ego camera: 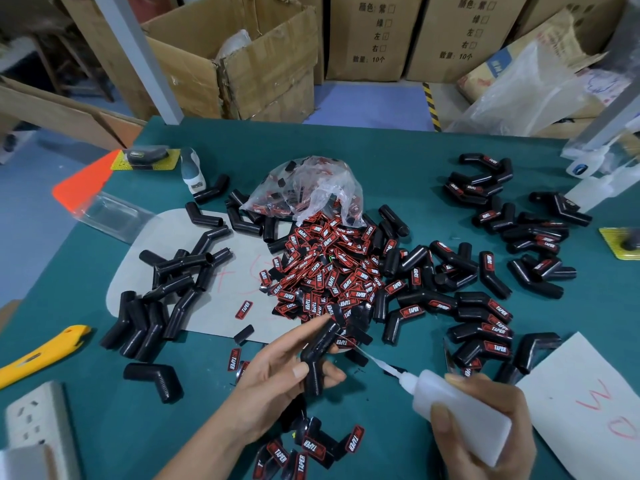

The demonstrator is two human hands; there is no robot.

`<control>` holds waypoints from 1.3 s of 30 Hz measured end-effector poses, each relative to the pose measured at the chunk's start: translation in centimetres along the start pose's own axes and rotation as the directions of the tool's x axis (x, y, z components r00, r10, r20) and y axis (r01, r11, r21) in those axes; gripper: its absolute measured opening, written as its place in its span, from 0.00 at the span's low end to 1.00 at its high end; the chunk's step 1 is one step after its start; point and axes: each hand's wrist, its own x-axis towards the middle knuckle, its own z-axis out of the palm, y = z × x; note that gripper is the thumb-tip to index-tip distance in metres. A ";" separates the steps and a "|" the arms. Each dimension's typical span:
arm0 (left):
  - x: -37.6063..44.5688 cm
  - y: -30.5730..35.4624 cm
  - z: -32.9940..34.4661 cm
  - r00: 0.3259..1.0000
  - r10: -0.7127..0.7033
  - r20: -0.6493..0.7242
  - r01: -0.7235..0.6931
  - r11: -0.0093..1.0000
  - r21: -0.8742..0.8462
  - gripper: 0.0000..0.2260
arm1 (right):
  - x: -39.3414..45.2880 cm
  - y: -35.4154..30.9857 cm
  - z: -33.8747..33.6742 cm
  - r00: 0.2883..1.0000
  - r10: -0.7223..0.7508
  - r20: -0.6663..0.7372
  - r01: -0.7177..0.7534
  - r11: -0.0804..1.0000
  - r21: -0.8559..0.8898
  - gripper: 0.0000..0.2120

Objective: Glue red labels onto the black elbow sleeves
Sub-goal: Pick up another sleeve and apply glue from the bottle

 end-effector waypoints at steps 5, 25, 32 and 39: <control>-0.1 0.2 0.1 1.000 -0.002 0.001 0.002 1.000 0.014 0.28 | 0.1 -0.1 0.0 1.000 -0.012 -0.006 0.012 1.000 0.013 0.14; -0.1 0.0 -0.2 1.000 0.000 -0.015 0.001 0.998 0.067 0.29 | 0.0 -0.1 0.1 1.000 -0.014 0.013 0.014 1.000 0.006 0.13; 0.0 0.0 -0.2 1.000 -0.003 -0.023 0.005 0.998 0.069 0.29 | 0.1 -0.3 0.1 1.000 -0.018 0.019 0.018 1.000 0.000 0.13; -0.1 0.0 -0.1 1.000 0.001 -0.010 0.000 0.998 0.057 0.28 | 0.1 -0.4 0.2 0.999 -0.019 0.037 0.020 1.000 -0.013 0.13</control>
